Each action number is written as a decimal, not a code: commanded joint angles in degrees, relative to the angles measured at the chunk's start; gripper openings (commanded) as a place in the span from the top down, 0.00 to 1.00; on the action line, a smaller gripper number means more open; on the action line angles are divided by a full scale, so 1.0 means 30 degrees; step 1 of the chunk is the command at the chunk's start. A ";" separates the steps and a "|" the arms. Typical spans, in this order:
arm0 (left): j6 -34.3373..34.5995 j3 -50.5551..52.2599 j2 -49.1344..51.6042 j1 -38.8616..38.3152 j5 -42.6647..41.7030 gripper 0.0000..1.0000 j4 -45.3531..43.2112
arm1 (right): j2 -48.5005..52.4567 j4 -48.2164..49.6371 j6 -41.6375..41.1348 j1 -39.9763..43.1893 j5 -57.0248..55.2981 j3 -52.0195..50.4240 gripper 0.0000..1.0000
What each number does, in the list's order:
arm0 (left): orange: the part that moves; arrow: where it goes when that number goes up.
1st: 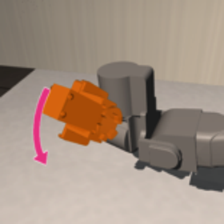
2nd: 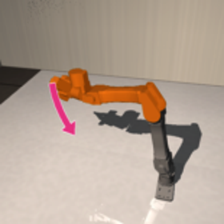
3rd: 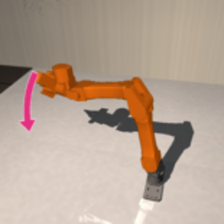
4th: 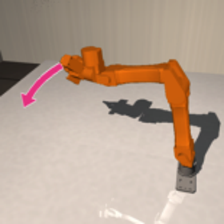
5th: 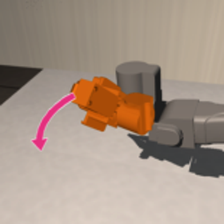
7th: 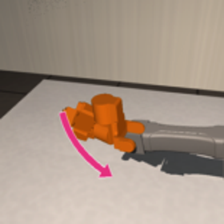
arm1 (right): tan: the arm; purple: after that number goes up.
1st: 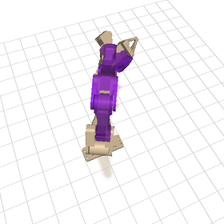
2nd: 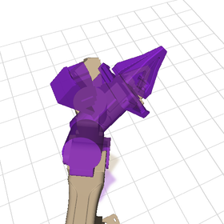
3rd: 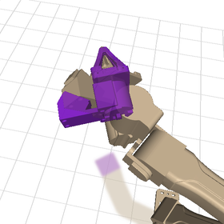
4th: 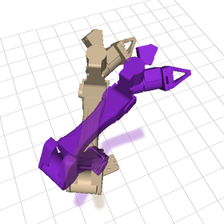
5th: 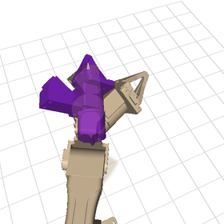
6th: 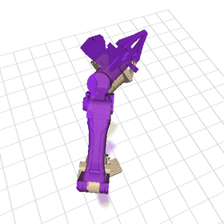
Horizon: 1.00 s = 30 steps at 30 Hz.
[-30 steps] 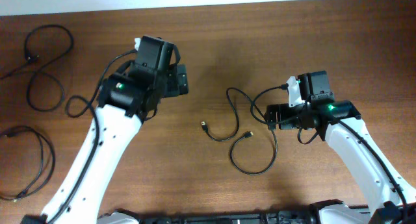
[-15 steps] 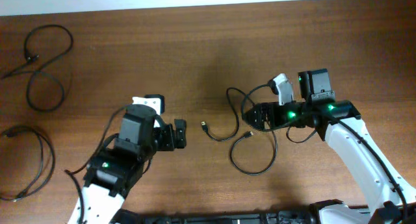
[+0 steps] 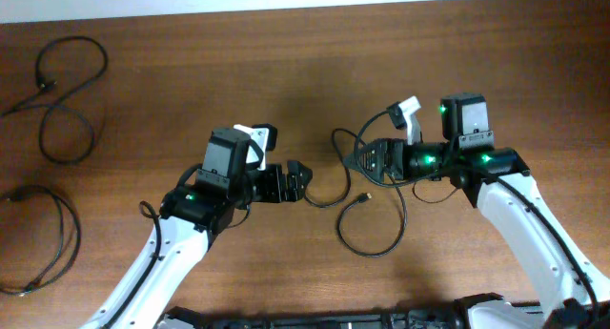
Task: Untangle cables
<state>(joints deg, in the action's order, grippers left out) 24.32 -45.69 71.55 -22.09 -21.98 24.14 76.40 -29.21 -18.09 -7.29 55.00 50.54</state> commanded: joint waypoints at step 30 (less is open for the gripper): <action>0.5326 0.0022 0.5020 -0.4517 0.0903 0.01 -0.9872 | -0.5049 -0.6798 -0.2951 0.1530 -1.3952 0.0051 0.01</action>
<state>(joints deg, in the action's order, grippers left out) 29.93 -45.47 83.37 -33.78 -19.62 -2.26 62.19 -49.08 -21.30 -4.54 19.79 50.54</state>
